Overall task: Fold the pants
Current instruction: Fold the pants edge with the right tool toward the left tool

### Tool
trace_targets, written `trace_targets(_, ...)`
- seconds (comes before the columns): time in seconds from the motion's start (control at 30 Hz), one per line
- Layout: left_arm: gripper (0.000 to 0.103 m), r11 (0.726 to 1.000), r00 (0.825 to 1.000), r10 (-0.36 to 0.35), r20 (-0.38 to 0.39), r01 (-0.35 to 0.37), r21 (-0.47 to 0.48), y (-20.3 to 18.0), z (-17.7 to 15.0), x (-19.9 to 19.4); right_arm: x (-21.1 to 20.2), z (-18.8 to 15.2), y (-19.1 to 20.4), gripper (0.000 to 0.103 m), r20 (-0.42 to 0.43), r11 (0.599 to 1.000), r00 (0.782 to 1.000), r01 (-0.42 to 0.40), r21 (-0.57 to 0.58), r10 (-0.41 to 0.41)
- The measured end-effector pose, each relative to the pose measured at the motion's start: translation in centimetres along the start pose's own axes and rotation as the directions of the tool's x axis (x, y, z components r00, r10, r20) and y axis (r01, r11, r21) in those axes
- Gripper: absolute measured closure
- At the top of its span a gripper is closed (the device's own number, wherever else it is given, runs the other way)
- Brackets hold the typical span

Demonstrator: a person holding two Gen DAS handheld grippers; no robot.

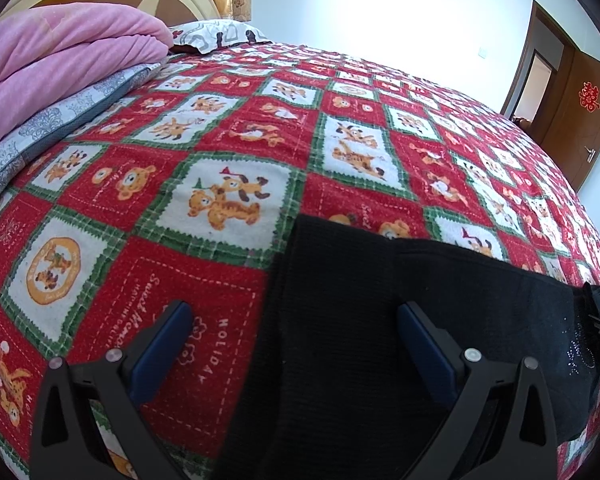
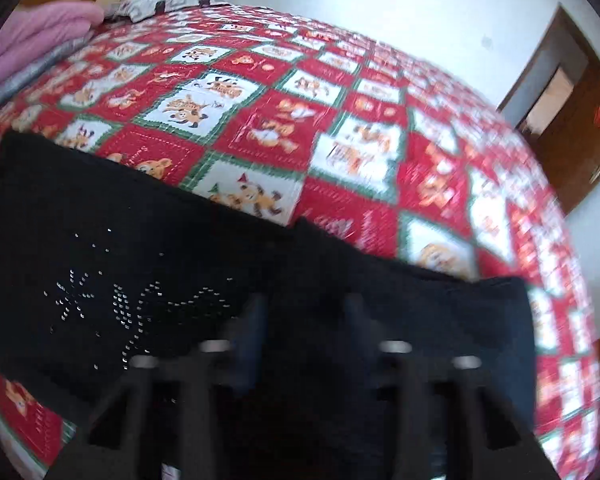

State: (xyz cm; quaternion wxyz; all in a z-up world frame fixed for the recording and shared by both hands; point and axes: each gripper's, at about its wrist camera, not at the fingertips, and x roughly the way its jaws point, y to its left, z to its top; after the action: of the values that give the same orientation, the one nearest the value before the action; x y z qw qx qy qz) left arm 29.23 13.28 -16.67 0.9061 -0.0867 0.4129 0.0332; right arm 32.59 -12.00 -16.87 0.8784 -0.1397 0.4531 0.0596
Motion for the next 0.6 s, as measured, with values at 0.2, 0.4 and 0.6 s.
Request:
trace_targets(0.2,0.0,1.0,1.0,0.01,-0.002,-0.01,0.006,-0.1,0.1,0.1,-2.6,0.3,0.0,0.095,0.072,1.0,0.997,0.012,0.013,-0.013)
trace_targets(0.4,0.0,1.0,1.0,0.016,-0.003,-0.016,0.01,-0.2,0.1,0.2,-0.2,-0.2,1.2,0.095,0.018,1.0,1.0,0.01,-0.01,-0.01)
trace_targets(0.6,0.0,1.0,1.0,0.013,-0.005,-0.013,0.009,-0.3,0.2,0.2,-0.7,-0.4,1.0,0.091,0.047,1.0,0.999,0.018,0.009,-0.018)
